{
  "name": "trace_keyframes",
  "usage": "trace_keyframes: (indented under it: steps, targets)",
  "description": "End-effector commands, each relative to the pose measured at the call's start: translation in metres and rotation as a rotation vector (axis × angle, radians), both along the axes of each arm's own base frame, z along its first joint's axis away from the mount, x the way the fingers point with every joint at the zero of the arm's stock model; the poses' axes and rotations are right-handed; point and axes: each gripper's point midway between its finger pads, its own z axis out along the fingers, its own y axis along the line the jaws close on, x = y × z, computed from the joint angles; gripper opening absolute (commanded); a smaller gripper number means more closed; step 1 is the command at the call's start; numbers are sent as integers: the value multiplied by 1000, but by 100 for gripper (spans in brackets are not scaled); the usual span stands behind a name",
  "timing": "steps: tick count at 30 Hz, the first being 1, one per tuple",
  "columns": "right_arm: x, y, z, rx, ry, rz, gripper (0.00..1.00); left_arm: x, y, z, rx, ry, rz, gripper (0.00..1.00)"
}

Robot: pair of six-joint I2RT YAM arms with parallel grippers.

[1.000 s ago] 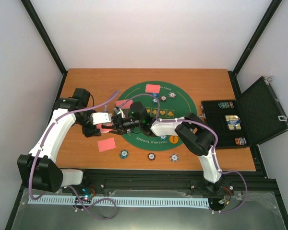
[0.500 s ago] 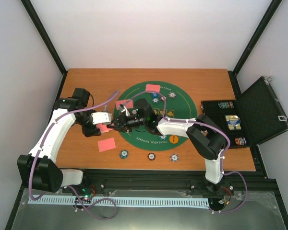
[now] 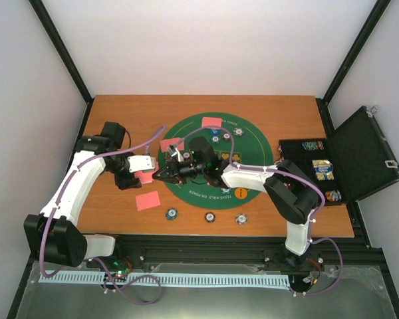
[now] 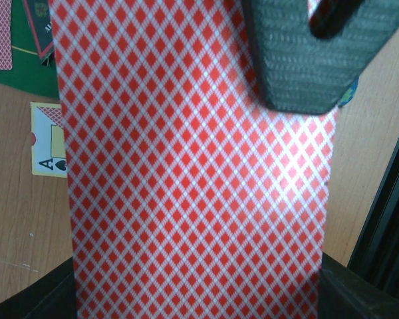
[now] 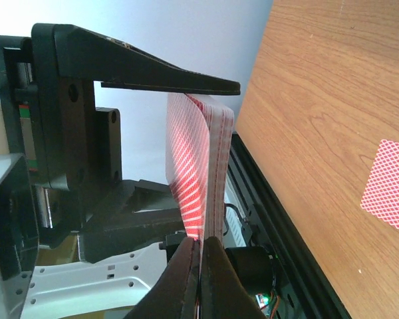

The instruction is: Distribute texas hold em gaming equipment

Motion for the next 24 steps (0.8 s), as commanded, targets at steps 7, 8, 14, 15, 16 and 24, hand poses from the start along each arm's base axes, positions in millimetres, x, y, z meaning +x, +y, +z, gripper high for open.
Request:
trace_keyframes:
  steps: [7,8,14,15,16,24]
  targets:
    - [13,-31,7,-21,-28,-41,3,3,1,5,10,-38,-16,10]
    - [14,-36,4,-36,-21,-41,3,3,2,5,12,-39,-17,10]
    - [31,-69,-6,-105,-33,-70,3,3,4,3,24,-35,-16,10]
    - [36,-77,-11,-127,-47,-78,3,3,4,2,26,-33,-16,10]
    - [41,-86,-15,-154,-53,-87,3,2,4,2,27,-33,-17,10]
    - [113,-149,-45,-650,-375,-171,3,1,6,-1,34,-31,-7,10]
